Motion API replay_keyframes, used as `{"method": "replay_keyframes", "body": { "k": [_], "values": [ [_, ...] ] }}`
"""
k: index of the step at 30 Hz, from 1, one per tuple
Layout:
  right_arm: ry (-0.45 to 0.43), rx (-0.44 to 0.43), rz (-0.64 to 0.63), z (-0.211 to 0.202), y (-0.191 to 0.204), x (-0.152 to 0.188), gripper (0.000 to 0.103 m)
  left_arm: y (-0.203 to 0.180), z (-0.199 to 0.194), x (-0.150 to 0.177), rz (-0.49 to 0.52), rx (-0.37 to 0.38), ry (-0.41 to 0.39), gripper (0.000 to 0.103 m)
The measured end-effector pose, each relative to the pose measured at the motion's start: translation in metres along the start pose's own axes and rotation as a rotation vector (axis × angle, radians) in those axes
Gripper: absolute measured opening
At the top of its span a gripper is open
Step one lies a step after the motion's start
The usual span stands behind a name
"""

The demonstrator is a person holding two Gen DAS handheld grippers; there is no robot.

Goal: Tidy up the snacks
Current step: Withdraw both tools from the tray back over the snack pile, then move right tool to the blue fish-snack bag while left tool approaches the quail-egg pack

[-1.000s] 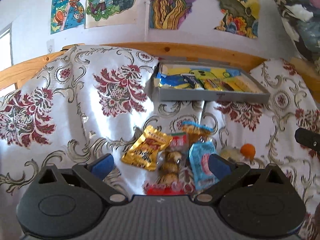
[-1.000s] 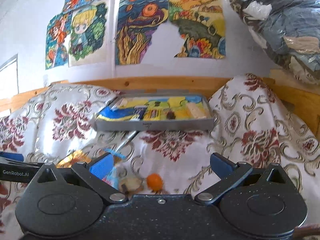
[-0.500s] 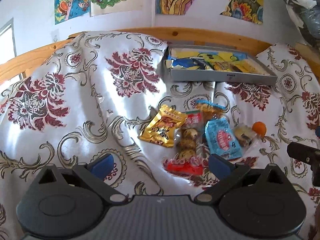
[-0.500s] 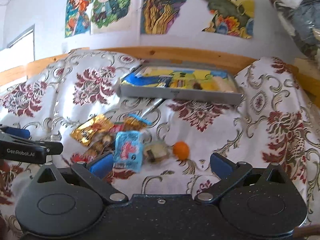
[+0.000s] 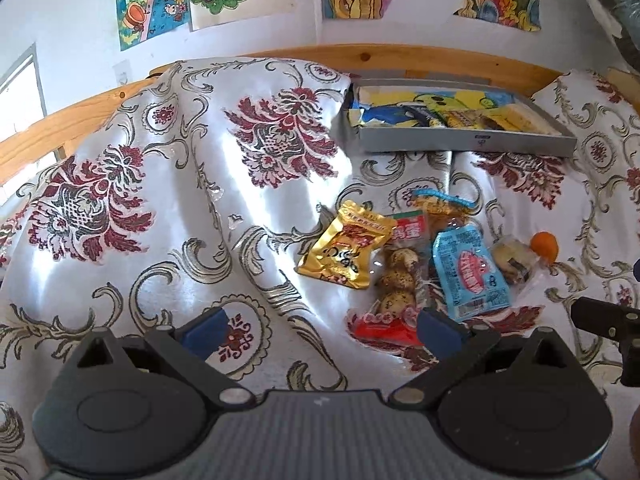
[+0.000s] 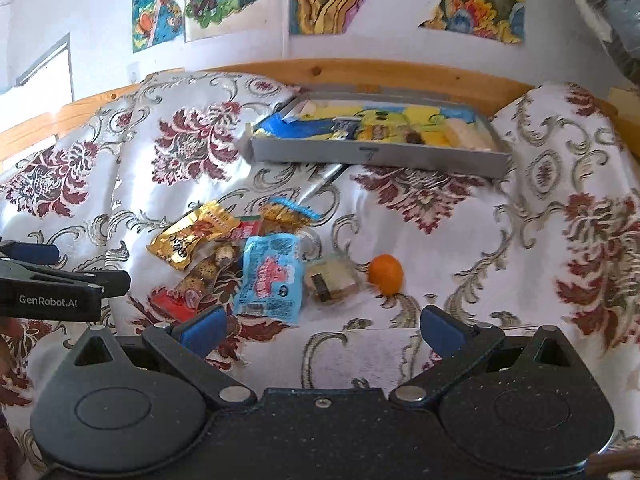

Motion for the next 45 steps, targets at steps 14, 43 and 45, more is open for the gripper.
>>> {"method": "replay_keyframes", "body": {
  "k": [14, 43, 45],
  "values": [
    [0.043, -0.054, -0.099, 0.041, 0.025, -0.002, 0.102, 0.013, 0.017, -0.006, -0.062, -0.073, 0.044, 0.102],
    [0.148, -0.080, -0.014, 0.088, 0.020, 0.003, 0.087, -0.011, 0.061, -0.041, 0.099, 0.160, 0.039, 0.102],
    [0.149, -0.075, -0.015, 0.089, 0.020, 0.004, 0.087, -0.015, 0.068, -0.044, 0.108, 0.208, 0.054, 0.102]
  ]
}}
Point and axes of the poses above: each gripper's, at about its wrist camera, not at the fingertips, and z roughly the way its jaws point, y to its left, x to its underside, the point moved 1 cm from there along z, roughly the way its jaws point, and after that the axes turned 13 degrees about z, right-handed, at the moved point
